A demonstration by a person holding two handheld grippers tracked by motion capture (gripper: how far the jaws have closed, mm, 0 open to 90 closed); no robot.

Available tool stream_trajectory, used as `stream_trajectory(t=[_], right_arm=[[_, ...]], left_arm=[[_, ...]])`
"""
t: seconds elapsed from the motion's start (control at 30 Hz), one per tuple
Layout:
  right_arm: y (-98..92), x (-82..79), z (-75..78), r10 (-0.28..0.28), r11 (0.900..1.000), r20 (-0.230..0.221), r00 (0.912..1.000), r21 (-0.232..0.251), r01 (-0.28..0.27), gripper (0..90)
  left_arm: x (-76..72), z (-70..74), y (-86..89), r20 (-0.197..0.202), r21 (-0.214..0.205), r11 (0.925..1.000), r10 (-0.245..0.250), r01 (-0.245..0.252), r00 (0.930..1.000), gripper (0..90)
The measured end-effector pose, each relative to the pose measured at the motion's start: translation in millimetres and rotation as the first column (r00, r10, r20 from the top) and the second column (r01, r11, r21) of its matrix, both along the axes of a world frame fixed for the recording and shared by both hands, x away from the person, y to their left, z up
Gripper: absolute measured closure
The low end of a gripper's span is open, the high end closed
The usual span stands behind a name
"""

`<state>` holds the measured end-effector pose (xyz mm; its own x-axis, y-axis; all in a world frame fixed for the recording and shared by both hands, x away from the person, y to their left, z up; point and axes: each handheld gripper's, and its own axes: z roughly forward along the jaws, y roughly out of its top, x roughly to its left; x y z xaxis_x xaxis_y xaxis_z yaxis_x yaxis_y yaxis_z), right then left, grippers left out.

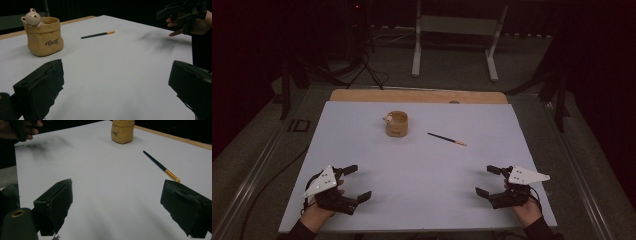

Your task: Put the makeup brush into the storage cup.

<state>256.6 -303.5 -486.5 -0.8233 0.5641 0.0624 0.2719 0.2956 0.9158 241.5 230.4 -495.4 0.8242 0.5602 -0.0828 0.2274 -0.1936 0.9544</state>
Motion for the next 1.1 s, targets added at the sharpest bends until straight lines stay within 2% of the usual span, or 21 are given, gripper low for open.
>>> stream_trajectory(t=[0.47, 0.5, 0.67, 0.73, 0.9, 1.0, 1.03, 1.07, 1.1], right_arm=[[0.5, -0.6, 0.5, -0.007, 0.9996, 0.018, 0.9998, -0.026, 0.007, 10.7], [0.0, 0.0, 1.0, 0.002, 0.9997, 0.021, 0.9998, -0.023, -0.002, 13.8], [0.0, 0.7, 1.8, 0.018, 0.9996, 0.04, 0.999, -0.021, -0.017, 13.8], [0.0, 1.3, 2.0, 0.015, 0.9998, 0.031, 0.9994, -0.012, -0.015, 13.8], [-4.0, 5.7, 2.2, -0.036, 0.9993, -0.013, 0.9993, 0.006, 0.036, 13.8], [-4.3, 6.6, 2.7, -0.045, 0.9989, -0.02, 0.9988, 0.007, 0.046, 13.8], [-3.5, 7.4, 4.5, -0.051, 0.9986, -0.021, 0.9985, -0.014, 0.051, 13.9], [-3.5, 7.4, 4.5, -0.051, 0.9986, -0.021, 0.9985, -0.014, 0.051, 13.9], [-2.6, 8.8, 7.4, -0.038, 0.9985, -0.028, 0.9989, -0.04, 0.037, 13.8]], left_arm=[[-1.8, 2.8, -1.3, 0.008, -0.012, 0.9999, 0.003, -0.003, 1.0, 1.1], [-1.4, 2.6, -1.6, 0.005, -0.013, 0.9999, 0.005, -0.005, 1.0, 1.1], [-0.6, 2.0, -1.3, 0.002, -0.013, 0.9999, 0.007, -0.007, 1.0, 1.1], [-0.6, 2.1, -0.9, 0.004, -0.013, 0.9999, 0.008, -0.008, 1.0, 1.1], [-0.5, 1.8, -0.6, 0.007, -0.011, 0.9999, 0.005, -0.005, 1.0, 1.1], [-0.7, 1.3, -0.4, 0.006, -0.011, 0.9999, 0.002, -0.002, 1.0, 1.1], [-1.1, 1.4, 0.0, 0.006, -0.012, 0.9999, 0.003, -0.003, 1.0, 1.1], [-1.1, 1.4, 0.0, 0.006, -0.012, 0.9999, 0.003, -0.003, 1.0, 1.1], [-1.1, 1.5, 0.1, 0.006, -0.015, 0.9999, 0.004, -0.004, 1.0, 1.1]])
